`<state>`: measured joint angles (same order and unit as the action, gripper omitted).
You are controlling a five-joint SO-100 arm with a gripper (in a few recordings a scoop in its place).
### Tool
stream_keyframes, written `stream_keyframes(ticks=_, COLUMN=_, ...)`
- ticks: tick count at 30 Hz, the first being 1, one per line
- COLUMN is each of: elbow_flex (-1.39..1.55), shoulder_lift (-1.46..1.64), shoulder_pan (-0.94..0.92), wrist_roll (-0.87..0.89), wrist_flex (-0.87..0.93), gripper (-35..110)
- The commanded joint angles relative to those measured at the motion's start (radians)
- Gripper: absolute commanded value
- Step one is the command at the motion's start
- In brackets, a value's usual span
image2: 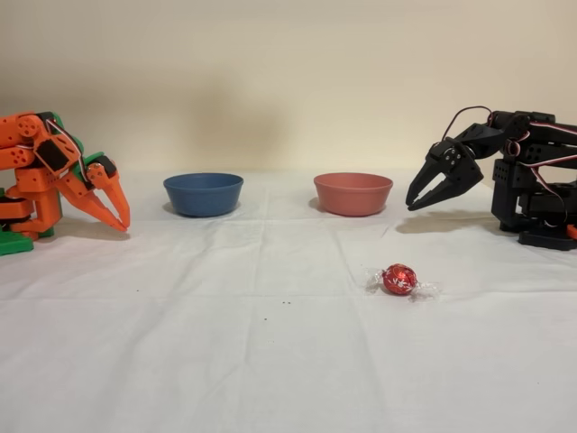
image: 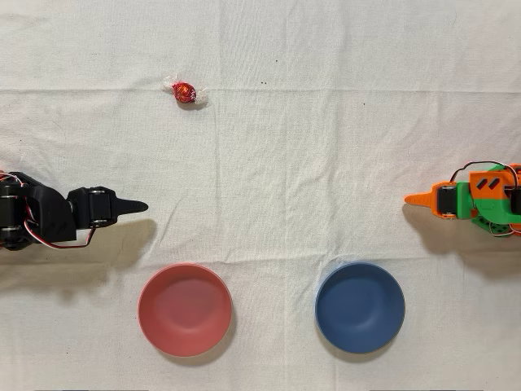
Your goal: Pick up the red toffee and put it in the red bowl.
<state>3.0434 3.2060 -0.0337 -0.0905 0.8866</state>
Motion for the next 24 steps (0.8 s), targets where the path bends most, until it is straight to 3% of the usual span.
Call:
stream_keyframes(ticks=1, elbow_flex=0.020, shoulder_lift=0.011, shoulder_pan=-0.017, wrist_roll=-0.012, wrist_flex=-0.003, gripper=5)
stream_keyframes(ticks=15, elbow_flex=0.014, shoulder_lift=0.011, shoulder_pan=-0.014, wrist_roll=-0.043, wrist_flex=-0.026, gripper=0)
stream_keyframes(ticks=24, elbow_flex=-0.210, shoulder_lift=0.009, shoulder_pan=-0.014, wrist_roll=-0.156, wrist_flex=0.072, gripper=0)
